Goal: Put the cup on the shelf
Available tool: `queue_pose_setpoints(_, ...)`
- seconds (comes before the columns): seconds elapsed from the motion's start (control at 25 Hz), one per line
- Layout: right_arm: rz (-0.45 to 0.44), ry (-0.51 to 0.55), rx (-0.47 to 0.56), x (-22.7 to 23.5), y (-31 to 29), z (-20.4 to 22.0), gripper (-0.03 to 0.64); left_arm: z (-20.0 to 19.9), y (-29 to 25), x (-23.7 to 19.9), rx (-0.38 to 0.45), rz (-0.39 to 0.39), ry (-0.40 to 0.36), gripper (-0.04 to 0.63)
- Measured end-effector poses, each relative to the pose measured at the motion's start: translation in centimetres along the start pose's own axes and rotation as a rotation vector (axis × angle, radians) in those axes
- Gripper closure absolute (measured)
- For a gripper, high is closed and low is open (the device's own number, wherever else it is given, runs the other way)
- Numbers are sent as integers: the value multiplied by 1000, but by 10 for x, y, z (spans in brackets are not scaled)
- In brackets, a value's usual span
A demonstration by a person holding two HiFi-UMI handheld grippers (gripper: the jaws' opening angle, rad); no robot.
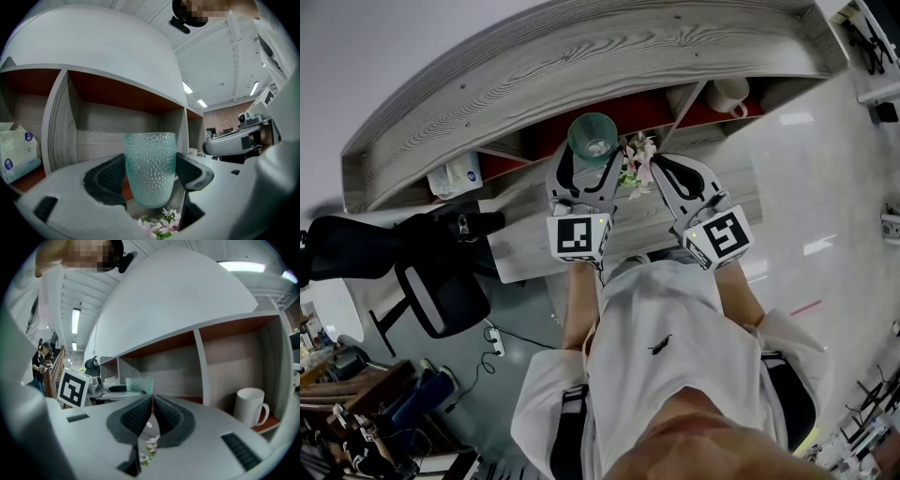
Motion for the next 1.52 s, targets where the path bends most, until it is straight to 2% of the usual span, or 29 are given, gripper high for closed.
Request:
queue_pose_setpoints(0.68,0,1,-18,9,-16,4,580,14,-23,-16,-15,-15,-3,239)
queue_pose_setpoints(1.52,4,1,-12,10,-27,4,580,9,-47,-22,-41,-44,-25,239)
Point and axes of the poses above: the fingertips, and each gripper's own axes: y backward along the fingers, x to its right, z out of its underside, the point moved 8 cm from there along y, backward along the fingers, and after that the axes turned 10 degrees about y, right-handed, at the moved point
